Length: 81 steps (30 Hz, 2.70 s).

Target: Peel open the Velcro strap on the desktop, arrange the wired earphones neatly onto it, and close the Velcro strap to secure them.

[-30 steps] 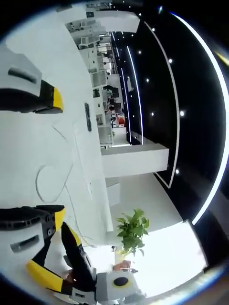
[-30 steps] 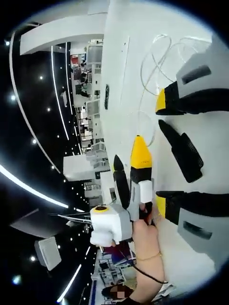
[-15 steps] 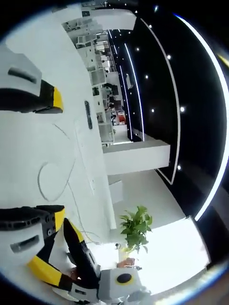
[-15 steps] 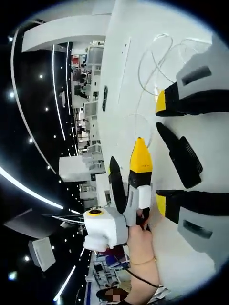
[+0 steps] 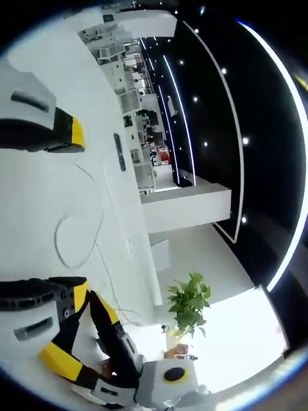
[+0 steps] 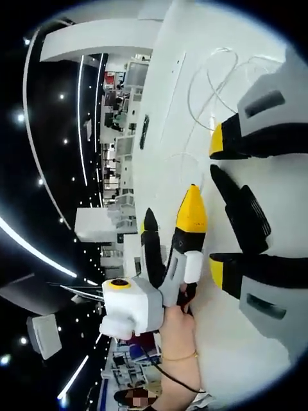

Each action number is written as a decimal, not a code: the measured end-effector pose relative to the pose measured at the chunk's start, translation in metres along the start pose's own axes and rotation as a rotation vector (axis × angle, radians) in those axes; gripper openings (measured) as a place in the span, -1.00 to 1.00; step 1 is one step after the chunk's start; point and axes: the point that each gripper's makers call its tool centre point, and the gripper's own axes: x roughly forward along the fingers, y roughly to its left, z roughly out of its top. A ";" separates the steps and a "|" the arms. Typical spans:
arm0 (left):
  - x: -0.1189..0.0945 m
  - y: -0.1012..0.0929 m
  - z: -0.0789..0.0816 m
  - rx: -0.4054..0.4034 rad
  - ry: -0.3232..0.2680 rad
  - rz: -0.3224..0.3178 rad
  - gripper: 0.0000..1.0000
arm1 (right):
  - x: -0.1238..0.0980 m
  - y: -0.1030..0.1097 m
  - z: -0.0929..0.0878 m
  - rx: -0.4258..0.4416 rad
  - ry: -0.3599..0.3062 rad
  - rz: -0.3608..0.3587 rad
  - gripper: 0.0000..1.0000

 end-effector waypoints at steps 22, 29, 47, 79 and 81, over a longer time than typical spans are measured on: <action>0.001 -0.001 -0.003 0.024 0.010 -0.005 0.62 | 0.002 0.005 -0.002 0.003 -0.005 0.020 0.09; 0.000 -0.001 -0.003 0.023 0.009 -0.004 0.62 | 0.002 0.003 -0.003 0.014 0.002 0.019 -0.14; -0.001 -0.003 -0.003 0.024 0.008 -0.006 0.61 | 0.001 0.002 -0.004 0.001 0.002 0.016 -0.19; 0.000 -0.003 -0.002 0.024 0.005 -0.011 0.59 | 0.000 -0.006 -0.004 0.005 0.010 -0.010 -0.54; 0.001 -0.003 -0.002 0.024 0.005 -0.011 0.59 | 0.000 -0.007 -0.004 0.006 0.011 -0.013 -0.55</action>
